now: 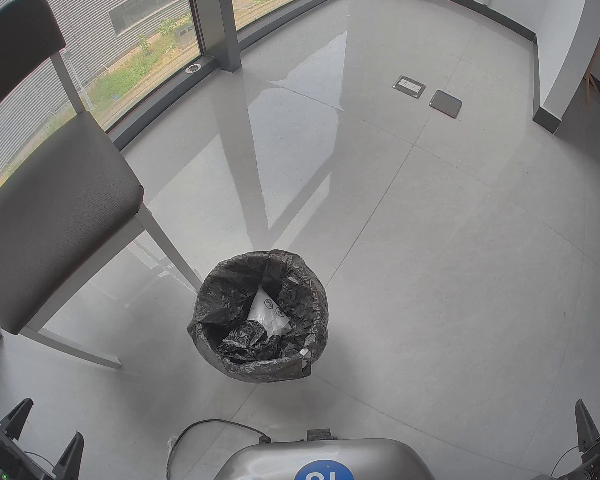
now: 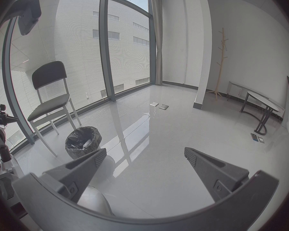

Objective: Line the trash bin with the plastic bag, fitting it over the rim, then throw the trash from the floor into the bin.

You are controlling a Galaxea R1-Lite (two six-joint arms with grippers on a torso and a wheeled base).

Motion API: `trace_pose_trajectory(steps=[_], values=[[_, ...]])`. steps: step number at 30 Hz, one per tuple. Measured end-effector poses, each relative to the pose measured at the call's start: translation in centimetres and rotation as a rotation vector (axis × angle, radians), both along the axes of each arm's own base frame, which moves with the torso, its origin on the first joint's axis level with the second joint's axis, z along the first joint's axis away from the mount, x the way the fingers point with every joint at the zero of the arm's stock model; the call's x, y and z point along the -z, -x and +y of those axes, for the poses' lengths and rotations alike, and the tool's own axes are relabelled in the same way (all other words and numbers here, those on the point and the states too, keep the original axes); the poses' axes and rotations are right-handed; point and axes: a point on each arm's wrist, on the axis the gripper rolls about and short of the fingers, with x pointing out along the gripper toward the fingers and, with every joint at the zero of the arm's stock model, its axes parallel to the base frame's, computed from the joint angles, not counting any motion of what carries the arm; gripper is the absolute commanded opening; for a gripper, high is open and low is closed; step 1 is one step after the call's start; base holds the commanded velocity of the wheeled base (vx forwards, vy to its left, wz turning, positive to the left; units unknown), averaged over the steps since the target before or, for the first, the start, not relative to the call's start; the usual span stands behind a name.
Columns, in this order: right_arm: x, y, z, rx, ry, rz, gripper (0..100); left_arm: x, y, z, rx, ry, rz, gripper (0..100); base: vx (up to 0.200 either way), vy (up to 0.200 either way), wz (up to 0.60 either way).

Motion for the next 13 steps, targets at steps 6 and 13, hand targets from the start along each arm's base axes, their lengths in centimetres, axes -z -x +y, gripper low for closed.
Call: trace_pose_trajectory(steps=[6,13], values=[[0.00,0.00,0.00,0.000,0.000,0.000,100,0.00,0.00,0.00,0.000,0.000,0.000,100,0.000,0.000,0.00],[0.00,0.00,0.00,0.000,0.000,0.000,100,0.00,0.00,0.00,0.000,0.000,0.000,100,0.000,0.000,0.00]])
